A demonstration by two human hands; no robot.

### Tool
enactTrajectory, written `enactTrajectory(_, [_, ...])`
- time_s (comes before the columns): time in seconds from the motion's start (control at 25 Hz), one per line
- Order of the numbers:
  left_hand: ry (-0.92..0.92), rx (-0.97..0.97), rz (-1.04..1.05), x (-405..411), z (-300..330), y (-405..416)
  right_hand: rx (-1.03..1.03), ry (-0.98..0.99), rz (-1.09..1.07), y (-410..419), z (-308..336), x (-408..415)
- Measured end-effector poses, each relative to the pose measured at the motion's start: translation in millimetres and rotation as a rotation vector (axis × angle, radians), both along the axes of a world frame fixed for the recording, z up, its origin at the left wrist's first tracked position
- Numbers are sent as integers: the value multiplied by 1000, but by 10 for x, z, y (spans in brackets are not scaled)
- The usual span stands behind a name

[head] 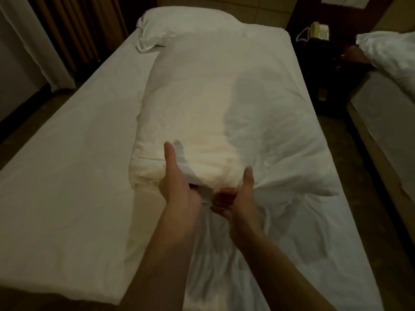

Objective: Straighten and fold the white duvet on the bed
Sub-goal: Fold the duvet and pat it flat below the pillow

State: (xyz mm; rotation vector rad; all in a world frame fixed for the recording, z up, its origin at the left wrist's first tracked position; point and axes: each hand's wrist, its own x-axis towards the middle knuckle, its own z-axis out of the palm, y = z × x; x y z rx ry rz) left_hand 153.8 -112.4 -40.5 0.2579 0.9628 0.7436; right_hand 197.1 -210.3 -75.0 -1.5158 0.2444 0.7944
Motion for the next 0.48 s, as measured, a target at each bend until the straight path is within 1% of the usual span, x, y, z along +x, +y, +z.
enactTrajectory(0.04, [-15,-56,-6,97,-4,144,98,183,-45,57,96,11])
enactTrajectory(0.08, [-32,-82,-19,163,1,213,203,299,-97,103,185,67])
enactTrajectory(0.12, [-41,-91,-3,217,-5,255,304,365,-148,138,270,157])
enactTrajectory(0.16, [-29,-72,56,247,6,283,398,398,-197,177,371,278])
enactTrajectory(0.24, [-15,67,202,264,99,393,578,431,-246,281,580,479])
enactTrajectory(0.28, [-64,142,234,250,134,454,613,418,-246,351,616,528])
enactTrajectory(0.32, [-117,186,238,233,139,491,621,392,-254,439,597,529])
enactTrajectory(0.36, [-117,210,246,200,85,503,611,348,-268,533,521,485])
enactTrajectory(0.4, [-65,213,260,149,-26,475,547,301,-274,596,392,405])
enactTrajectory(0.48, [134,149,277,-16,-361,348,296,254,-365,618,9,248])
